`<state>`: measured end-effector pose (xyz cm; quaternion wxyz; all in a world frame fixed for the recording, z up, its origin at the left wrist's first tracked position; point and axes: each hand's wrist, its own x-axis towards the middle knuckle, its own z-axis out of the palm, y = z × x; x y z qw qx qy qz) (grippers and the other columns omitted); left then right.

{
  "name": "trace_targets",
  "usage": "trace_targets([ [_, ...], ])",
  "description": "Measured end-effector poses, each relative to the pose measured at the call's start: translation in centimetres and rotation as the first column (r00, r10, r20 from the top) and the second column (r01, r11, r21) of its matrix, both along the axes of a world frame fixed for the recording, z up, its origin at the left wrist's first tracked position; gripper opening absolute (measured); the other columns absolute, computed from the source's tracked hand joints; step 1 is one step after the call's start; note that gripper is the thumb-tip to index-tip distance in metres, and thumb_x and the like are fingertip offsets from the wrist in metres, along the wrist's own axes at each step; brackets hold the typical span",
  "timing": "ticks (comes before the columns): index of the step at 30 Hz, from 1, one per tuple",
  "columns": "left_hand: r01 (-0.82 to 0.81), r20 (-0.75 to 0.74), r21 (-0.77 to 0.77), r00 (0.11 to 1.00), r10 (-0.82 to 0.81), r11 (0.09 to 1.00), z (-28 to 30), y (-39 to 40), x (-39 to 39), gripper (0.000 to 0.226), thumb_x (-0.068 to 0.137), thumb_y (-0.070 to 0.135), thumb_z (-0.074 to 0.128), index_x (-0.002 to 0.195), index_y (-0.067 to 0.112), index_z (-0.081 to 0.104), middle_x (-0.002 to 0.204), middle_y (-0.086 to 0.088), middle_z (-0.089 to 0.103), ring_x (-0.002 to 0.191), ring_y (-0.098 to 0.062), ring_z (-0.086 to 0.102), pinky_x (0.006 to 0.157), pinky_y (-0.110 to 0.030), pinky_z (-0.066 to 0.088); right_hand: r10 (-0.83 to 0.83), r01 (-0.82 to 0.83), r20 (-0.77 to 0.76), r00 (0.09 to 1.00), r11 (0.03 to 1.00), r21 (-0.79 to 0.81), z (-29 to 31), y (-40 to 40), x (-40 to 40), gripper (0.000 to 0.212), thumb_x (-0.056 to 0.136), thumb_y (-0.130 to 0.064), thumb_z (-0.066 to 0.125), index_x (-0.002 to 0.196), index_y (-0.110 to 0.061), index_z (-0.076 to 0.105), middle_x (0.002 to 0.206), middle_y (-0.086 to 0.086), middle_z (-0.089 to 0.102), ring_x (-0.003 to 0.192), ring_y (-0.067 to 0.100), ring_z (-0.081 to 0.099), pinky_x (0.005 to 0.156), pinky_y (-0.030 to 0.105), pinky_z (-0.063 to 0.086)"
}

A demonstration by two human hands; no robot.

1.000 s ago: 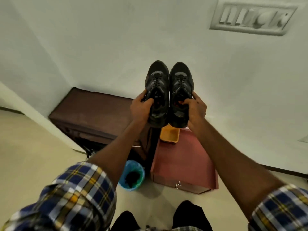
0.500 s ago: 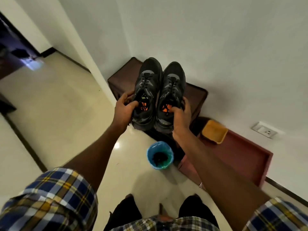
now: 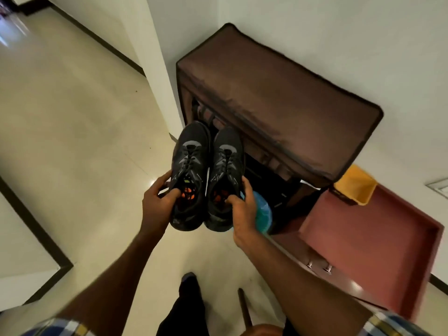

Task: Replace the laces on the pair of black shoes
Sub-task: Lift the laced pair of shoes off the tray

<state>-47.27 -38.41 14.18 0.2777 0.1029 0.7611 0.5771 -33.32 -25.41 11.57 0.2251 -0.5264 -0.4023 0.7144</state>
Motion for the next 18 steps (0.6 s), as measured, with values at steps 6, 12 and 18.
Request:
trace_targets([
  [6, 0.155, 0.102, -0.06, 0.984, -0.149, 0.986, -10.0, 4.4, -1.9, 0.057, 0.091, 0.005, 0.061, 0.141, 0.033, 0.063, 0.125, 0.002, 0.072, 0.107, -0.011, 0.072, 0.095, -0.038, 0.06, -0.074, 0.08, 0.099, 0.992, 0.995, -0.064, -9.9, 2.9, -0.7, 0.077, 0.085, 0.005, 0.057, 0.149, -0.038, 0.05, 0.131, 0.009, 0.068, 0.113, 0.029, 0.069, 0.099, 0.048, 0.057],
  [12, 0.287, 0.21, -0.054, 0.94, -0.27, 0.956, -18.3, 12.0, -3.6, 0.066, 0.082, 0.019, 0.06, 0.146, 0.033, 0.057, 0.126, 0.003, 0.072, 0.115, -0.016, 0.069, 0.104, -0.04, 0.055, -0.21, 0.214, 0.103, 0.972, 0.976, -0.034, -16.5, 9.2, -0.6, 0.071, 0.09, 0.007, 0.055, 0.153, -0.025, 0.048, 0.131, 0.009, 0.066, 0.095, 0.019, 0.068, 0.066, 0.022, 0.055],
  [18, 0.373, 0.257, -0.011, 0.898, -0.358, 0.928, -21.9, 21.5, -4.6, 0.058, 0.096, -0.002, 0.051, 0.15, 0.017, 0.05, 0.12, 0.003, 0.066, 0.086, 0.005, 0.066, 0.067, -0.007, 0.052, -0.319, 0.321, 0.094, 0.943, 0.947, -0.011, -21.7, 16.7, -1.7, 0.054, 0.081, 0.001, 0.065, 0.133, -0.012, 0.067, 0.117, 0.015, 0.074, 0.103, 0.034, 0.072, 0.084, 0.042, 0.061],
])
